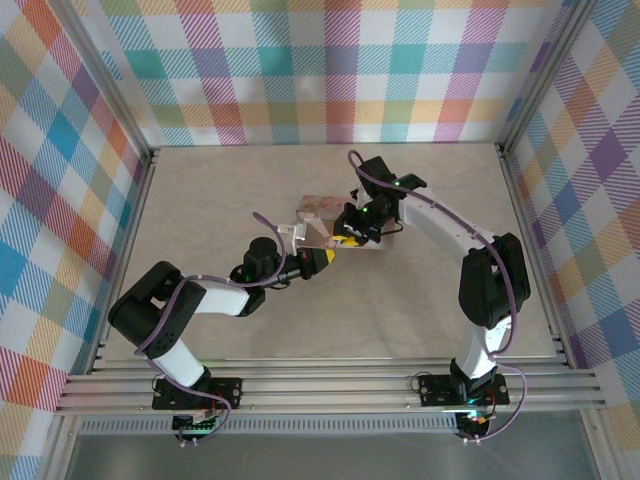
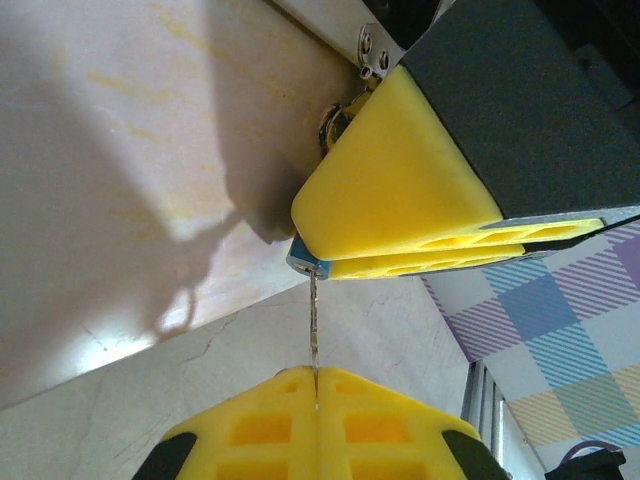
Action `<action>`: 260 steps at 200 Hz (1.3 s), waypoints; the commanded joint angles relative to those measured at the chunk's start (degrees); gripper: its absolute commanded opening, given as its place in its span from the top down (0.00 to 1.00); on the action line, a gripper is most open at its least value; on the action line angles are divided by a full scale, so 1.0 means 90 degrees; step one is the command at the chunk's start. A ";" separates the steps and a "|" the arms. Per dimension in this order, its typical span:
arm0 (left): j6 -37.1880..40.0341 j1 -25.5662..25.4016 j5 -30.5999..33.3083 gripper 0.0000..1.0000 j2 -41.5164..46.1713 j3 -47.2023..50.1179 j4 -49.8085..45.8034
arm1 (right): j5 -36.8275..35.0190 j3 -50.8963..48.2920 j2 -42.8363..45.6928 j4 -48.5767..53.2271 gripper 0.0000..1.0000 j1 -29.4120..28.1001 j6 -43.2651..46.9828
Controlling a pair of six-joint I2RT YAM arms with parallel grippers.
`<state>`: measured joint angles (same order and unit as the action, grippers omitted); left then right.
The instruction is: Unlock a padlock with a key
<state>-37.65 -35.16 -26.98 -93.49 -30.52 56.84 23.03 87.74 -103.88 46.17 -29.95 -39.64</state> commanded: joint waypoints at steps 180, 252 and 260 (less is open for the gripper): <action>0.0088 -0.0049 -0.0163 1.00 -0.0203 -0.0346 0.0220 | 0.0112 0.0194 0.0155 0.0112 1.00 0.0039 0.0166; 0.0240 0.0019 0.0061 1.00 -0.0099 -0.0404 0.0149 | 0.0205 0.0204 0.0117 0.0321 1.00 0.0037 0.0374; 0.0271 0.0034 0.0020 1.00 -0.0100 -0.0461 0.0076 | 0.0212 0.0226 0.0114 0.0386 1.00 0.0037 0.0424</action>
<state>-37.43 -35.14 -27.81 -95.90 -33.26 55.61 23.00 87.74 -103.88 46.50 -29.58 -38.11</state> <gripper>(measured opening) 0.045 0.238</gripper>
